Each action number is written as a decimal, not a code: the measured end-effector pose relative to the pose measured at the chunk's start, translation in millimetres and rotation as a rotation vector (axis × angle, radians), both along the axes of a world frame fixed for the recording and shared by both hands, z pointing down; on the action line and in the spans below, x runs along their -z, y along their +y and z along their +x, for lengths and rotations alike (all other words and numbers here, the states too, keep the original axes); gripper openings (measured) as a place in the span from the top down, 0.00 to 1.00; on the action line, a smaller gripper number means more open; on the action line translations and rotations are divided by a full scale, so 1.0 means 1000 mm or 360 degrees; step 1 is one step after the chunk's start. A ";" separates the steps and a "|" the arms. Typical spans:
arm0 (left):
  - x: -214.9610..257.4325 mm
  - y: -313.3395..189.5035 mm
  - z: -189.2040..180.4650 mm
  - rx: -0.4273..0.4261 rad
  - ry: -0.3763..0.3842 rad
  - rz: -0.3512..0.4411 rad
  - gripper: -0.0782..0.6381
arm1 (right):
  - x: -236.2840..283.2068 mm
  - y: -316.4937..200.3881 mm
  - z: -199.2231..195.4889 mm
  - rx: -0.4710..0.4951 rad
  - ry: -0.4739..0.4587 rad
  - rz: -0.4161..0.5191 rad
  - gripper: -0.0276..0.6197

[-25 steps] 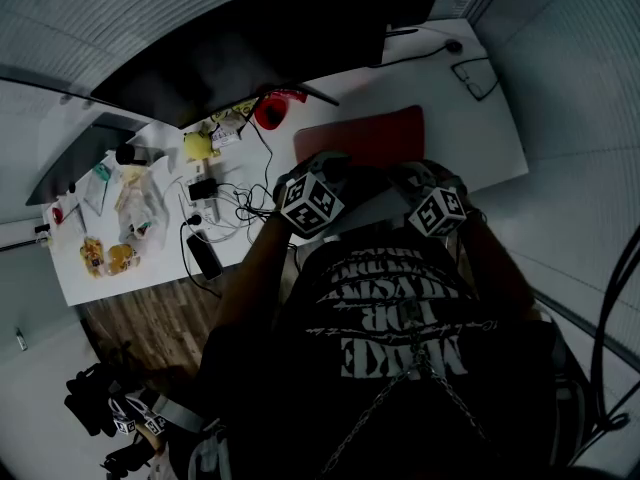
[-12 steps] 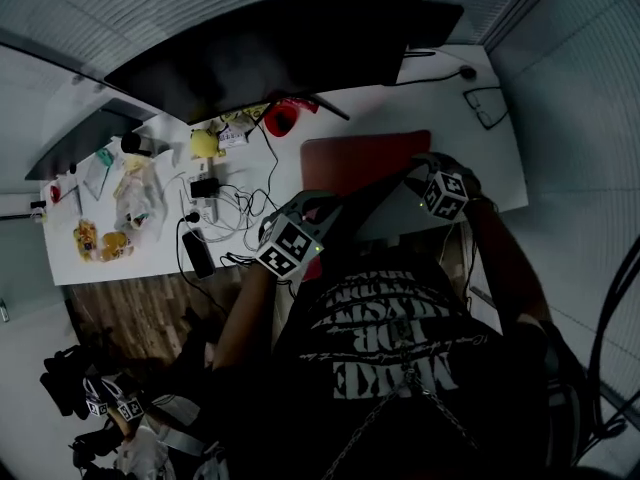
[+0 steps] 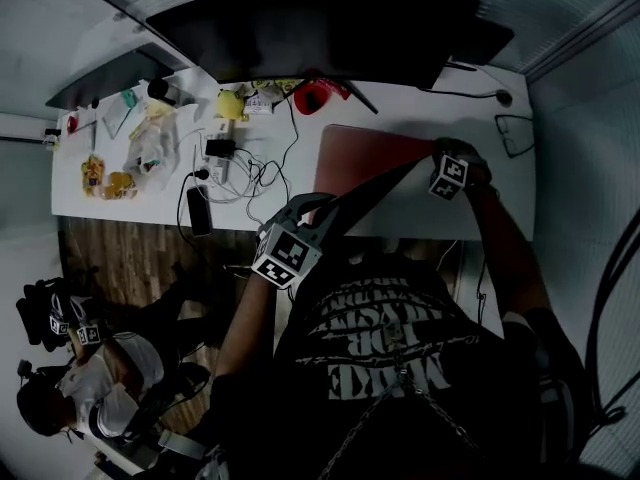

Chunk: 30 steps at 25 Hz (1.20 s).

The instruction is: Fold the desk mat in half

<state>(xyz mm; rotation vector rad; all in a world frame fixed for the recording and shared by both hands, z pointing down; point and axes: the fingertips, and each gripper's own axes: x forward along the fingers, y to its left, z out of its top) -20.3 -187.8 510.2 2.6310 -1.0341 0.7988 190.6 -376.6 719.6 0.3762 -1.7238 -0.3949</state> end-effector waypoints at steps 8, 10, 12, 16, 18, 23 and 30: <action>0.065 -0.012 -0.041 0.0214 0.0092 0.0245 0.86 | 0.111 0.031 0.002 -0.0372 -0.0580 0.0060 0.93; 0.083 -0.021 -0.047 0.0186 0.0133 0.0281 0.86 | 0.144 0.033 0.010 -0.0468 -0.0674 0.0120 0.93; 0.098 -0.031 -0.053 0.0145 0.0152 0.0305 0.86 | 0.174 0.028 0.020 -0.0553 -0.0756 0.0193 0.93; 0.122 -0.061 -0.054 0.0024 0.0164 0.0365 0.86 | 0.246 0.025 0.046 -0.0711 -0.0850 0.0354 0.93; 0.133 -0.077 -0.053 -0.0003 0.0147 0.0412 0.86 | 0.282 0.026 0.055 -0.0747 -0.0892 0.0441 0.93; 0.156 -0.094 -0.056 -0.0037 0.0141 0.0520 0.86 | 0.340 0.048 0.063 -0.0811 -0.0951 0.0582 0.93; 0.061 -0.032 -0.053 -0.0083 0.0197 0.0119 0.86 | 0.257 0.139 0.073 -0.0917 -0.0853 0.0245 0.93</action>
